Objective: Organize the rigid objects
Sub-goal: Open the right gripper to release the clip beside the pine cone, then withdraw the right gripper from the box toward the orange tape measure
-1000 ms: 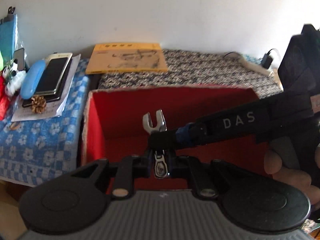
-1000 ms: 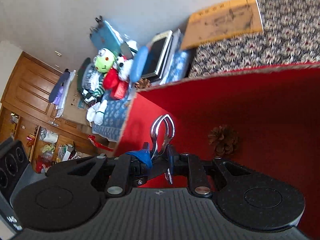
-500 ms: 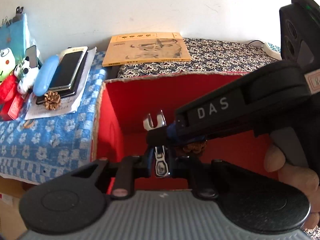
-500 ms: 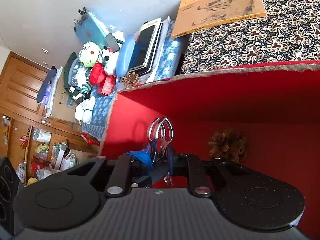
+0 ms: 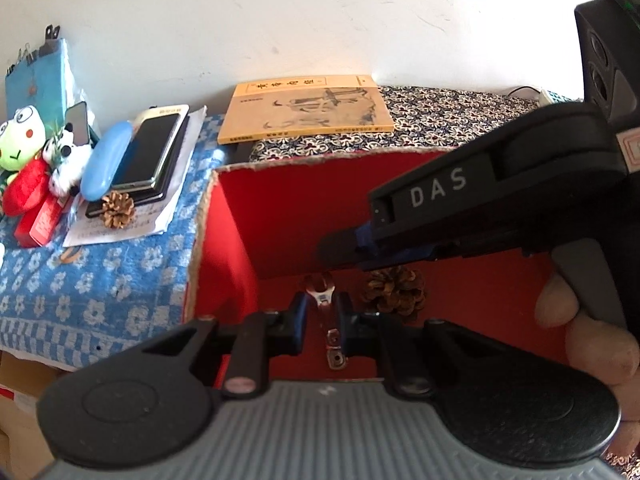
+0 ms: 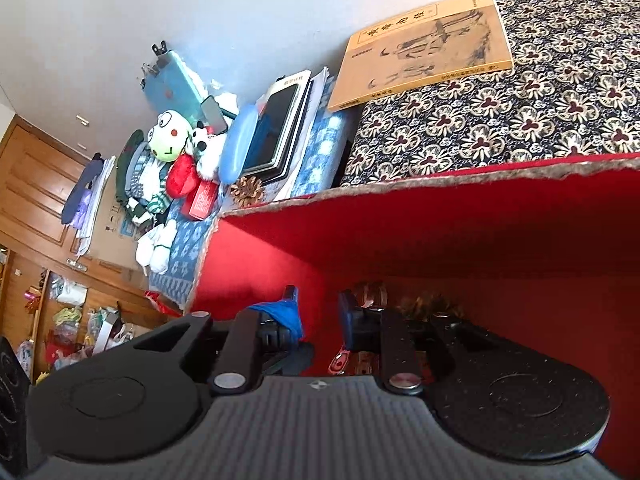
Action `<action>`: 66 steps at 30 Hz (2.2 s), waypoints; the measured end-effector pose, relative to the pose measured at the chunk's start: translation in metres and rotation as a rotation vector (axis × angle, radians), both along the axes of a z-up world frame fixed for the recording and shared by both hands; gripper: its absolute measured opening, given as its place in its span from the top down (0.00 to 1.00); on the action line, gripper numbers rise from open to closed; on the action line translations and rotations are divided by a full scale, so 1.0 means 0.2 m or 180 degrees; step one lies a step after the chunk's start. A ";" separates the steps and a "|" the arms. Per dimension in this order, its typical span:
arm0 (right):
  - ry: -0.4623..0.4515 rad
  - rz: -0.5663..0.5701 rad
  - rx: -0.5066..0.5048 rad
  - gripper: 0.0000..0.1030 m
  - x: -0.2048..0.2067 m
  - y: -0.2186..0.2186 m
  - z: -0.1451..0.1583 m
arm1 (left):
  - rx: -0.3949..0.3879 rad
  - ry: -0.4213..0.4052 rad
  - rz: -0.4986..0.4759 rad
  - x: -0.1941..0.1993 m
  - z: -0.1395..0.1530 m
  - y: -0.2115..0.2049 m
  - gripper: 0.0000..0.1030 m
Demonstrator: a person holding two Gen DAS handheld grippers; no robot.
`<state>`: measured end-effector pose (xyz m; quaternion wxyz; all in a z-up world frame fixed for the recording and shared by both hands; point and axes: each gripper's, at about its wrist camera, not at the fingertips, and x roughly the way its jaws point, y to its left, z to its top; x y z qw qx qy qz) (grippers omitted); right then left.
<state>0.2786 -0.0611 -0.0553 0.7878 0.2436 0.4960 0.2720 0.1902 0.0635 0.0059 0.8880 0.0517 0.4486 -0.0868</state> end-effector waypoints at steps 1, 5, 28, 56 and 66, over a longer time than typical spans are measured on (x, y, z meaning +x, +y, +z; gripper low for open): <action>-0.0008 -0.0015 -0.0011 0.95 0.00 0.00 0.00 | 0.0002 0.0002 0.0003 0.00 0.00 0.00 0.89; -0.0028 -0.0043 -0.0046 0.95 0.00 0.00 0.01 | 0.0034 0.0021 0.0017 0.00 0.00 -0.01 0.89; -0.0605 -0.0456 -0.0199 0.91 -0.32 -0.16 0.25 | 0.0250 -0.0289 0.0207 -0.25 0.32 -0.10 0.44; -0.0947 -0.0714 -0.0084 0.90 -0.85 -0.25 0.37 | 0.0356 -0.0298 0.0273 -0.62 0.40 -0.14 0.32; -0.0960 -0.0934 -0.0070 0.90 -1.00 -0.30 0.34 | 0.0412 -0.0224 0.0254 -0.71 0.37 -0.18 0.22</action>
